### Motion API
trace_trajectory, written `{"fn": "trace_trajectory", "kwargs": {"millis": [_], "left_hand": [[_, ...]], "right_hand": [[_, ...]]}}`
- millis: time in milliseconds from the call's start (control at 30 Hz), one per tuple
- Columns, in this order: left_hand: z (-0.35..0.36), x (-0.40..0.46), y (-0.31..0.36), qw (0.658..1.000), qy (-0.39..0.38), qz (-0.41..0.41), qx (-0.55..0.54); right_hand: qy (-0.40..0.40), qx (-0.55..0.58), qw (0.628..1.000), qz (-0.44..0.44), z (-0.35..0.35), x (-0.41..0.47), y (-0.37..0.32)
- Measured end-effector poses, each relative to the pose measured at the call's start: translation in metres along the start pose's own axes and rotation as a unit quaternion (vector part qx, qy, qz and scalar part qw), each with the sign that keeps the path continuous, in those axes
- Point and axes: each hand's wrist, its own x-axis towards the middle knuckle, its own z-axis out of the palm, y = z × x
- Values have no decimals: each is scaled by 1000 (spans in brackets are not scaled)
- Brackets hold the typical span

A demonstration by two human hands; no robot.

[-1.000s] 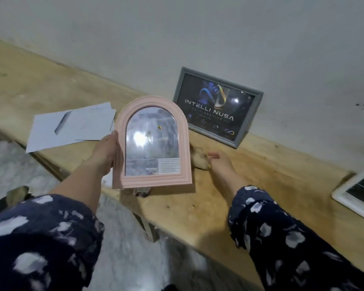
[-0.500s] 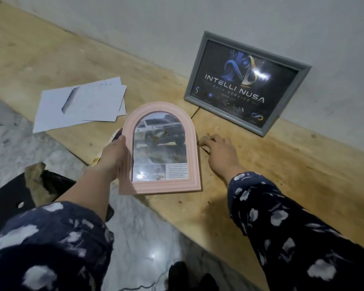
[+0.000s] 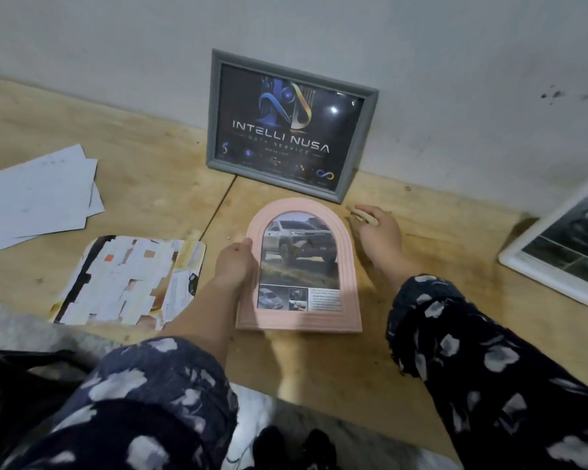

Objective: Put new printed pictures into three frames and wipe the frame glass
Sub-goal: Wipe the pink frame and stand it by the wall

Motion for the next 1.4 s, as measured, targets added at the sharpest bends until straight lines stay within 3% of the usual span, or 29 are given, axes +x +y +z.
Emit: {"fn": "trace_trajectory", "kwargs": {"millis": [133,233,367,500,567,933,1133,1233,1300,1400], "left_hand": [[11,-9,6,995,35,71,58],[13,-24,0,969,64,160,177],[5,-63,-38,933,63,259,240],[5,-76,-69,881,6,271,389],[8,-73,-73,874,13,268,406],[12,-79,-68,887,20,239,395],[11,-83,-65,890,16,227,395],[9,-81,-62,897,-13,219,384],[1,-80,-57,922,-21,219,320],[-12,-84,-48,978,-14,187,94]], "right_hand": [[-11,-65,997,-50,1,0,13],[-24,-118,988,-94,9,7,15],[-46,-178,967,-175,22,17,4],[-124,-264,933,-213,26,22,10],[-150,-291,919,-220,22,17,16],[-79,-297,933,-187,-5,-104,69],[71,-286,909,-296,-1,-170,95],[74,-233,936,-254,-3,-177,84],[84,-207,958,-179,-7,-174,79],[64,-246,953,-164,-1,-172,78]]}}
